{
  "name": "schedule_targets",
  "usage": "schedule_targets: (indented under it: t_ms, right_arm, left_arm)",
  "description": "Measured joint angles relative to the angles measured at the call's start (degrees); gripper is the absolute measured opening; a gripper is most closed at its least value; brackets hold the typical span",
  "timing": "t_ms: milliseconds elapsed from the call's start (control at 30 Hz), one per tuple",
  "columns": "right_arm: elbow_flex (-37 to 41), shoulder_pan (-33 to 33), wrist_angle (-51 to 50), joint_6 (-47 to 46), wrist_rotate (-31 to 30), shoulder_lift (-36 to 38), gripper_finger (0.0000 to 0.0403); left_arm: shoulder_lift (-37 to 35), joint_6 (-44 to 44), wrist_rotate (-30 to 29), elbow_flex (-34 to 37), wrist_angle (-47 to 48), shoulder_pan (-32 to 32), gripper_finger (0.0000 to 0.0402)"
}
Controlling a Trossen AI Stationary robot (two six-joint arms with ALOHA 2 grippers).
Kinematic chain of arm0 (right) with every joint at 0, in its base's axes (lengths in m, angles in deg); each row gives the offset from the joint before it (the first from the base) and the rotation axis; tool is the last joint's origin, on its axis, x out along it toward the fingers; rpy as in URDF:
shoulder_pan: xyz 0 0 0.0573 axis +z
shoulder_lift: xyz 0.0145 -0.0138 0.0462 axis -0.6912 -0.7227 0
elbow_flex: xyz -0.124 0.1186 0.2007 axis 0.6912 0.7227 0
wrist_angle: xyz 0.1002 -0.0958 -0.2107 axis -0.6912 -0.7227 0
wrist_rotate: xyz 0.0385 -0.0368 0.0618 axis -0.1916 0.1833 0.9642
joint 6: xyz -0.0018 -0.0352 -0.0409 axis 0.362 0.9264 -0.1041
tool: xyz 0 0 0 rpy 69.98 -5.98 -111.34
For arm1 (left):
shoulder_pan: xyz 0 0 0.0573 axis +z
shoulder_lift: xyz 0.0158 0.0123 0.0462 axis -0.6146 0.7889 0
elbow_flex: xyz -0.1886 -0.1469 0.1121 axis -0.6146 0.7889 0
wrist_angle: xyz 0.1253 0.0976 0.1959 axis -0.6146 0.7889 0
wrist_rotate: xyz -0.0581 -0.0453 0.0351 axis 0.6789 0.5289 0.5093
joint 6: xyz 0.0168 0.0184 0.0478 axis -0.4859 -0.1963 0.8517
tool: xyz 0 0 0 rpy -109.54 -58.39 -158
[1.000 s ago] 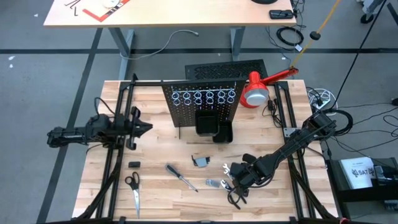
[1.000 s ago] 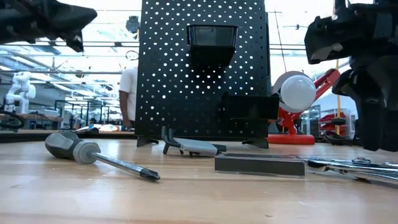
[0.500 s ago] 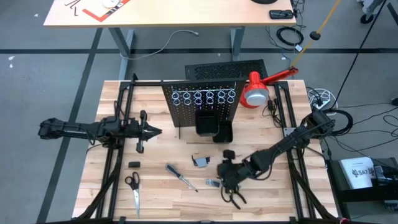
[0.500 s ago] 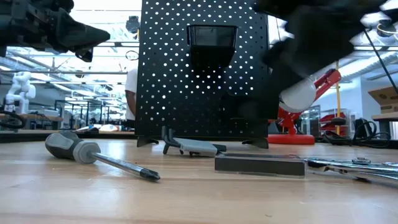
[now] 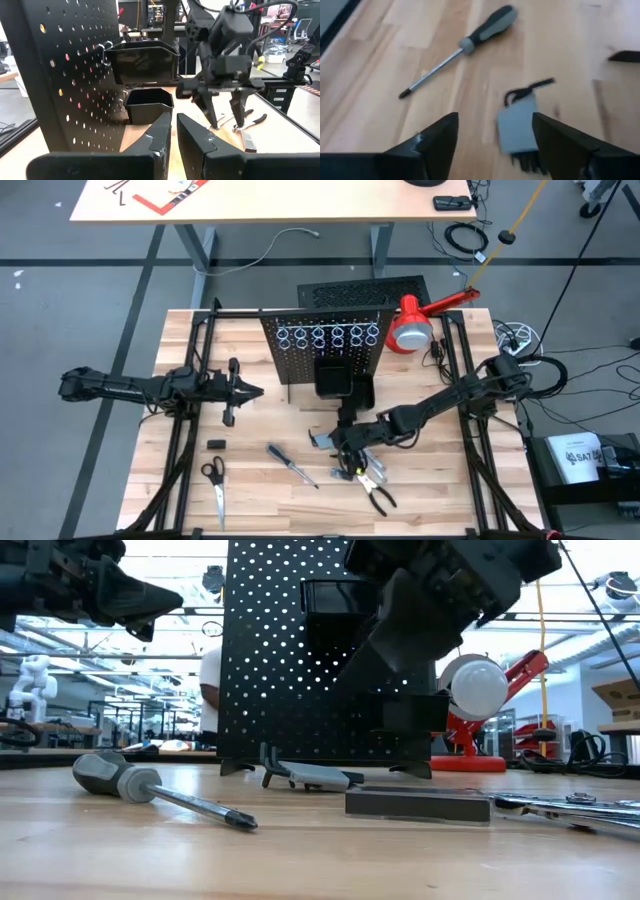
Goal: Hang tools onto peg board
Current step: Put the allen wrench into the black bin on the pegboard
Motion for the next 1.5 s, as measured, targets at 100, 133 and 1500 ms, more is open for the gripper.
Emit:
schedule_targets:
  t_ms: [100, 133, 1500]
  right_arm:
    - [-0.29, 0.0, 0.15, 1.48, -0.44, -2.36, 0.0278]
    - [-0.71, 0.0, -0.17, 1.84, -1.59, -3.24, 0.0281]
    - [-18.81, -2.14, -16.81, -9.07, -3.0, -17.04, 0.0191]
  left_arm:
    - [0.0, -0.02, -0.02, 0.0, -0.04, 0.0, 0.0041]
    - [0.0, -0.03, -0.02, 0.0, -0.01, 0.0, 0.0041]
    - [-0.01, -0.32, -0.7, -0.04, 0.01, 0.07, 0.0041]
